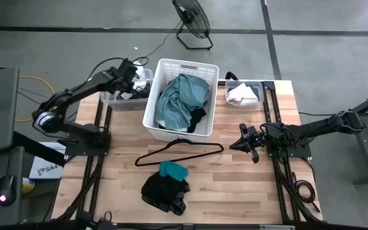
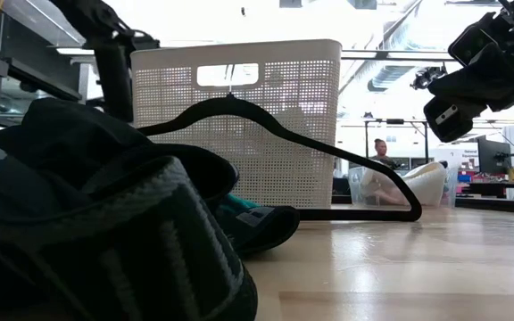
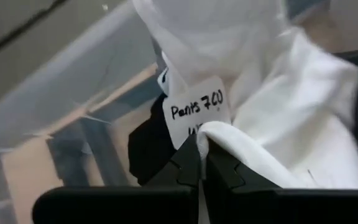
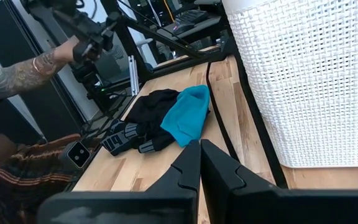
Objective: Pick & Place Cloths
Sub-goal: Put the white boxer short into the left transparent bin
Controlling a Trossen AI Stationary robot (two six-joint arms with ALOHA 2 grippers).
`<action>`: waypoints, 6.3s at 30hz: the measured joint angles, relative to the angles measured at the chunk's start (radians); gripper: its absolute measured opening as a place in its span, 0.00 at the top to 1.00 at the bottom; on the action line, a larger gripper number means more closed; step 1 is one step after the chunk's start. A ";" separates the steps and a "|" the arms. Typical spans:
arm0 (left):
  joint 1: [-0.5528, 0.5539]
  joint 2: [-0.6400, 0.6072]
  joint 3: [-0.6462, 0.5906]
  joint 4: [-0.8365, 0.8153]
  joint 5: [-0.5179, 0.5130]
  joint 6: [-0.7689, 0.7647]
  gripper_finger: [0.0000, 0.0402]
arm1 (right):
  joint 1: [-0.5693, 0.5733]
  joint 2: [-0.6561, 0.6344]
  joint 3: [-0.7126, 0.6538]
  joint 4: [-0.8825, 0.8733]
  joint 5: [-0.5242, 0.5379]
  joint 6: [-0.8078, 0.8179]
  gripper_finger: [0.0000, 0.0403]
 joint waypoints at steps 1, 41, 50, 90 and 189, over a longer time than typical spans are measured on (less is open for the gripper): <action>0.003 0.016 0.000 0.000 0.009 -0.012 1.00 | 0.000 0.000 0.000 0.000 0.000 0.000 0.99; 0.148 0.056 0.270 -0.260 0.302 -0.092 0.53 | 0.000 0.000 0.000 0.000 0.000 0.000 0.99; 0.148 0.056 0.282 -0.178 0.281 -0.102 0.52 | 0.000 0.000 0.000 0.000 0.000 0.000 0.99; 0.148 0.055 0.283 -0.551 0.414 -0.163 0.52 | 0.000 0.000 0.000 0.000 -0.001 0.000 0.99; 0.148 0.275 0.282 0.171 0.210 -0.165 0.70 | 0.000 0.000 0.000 0.000 0.000 0.000 0.99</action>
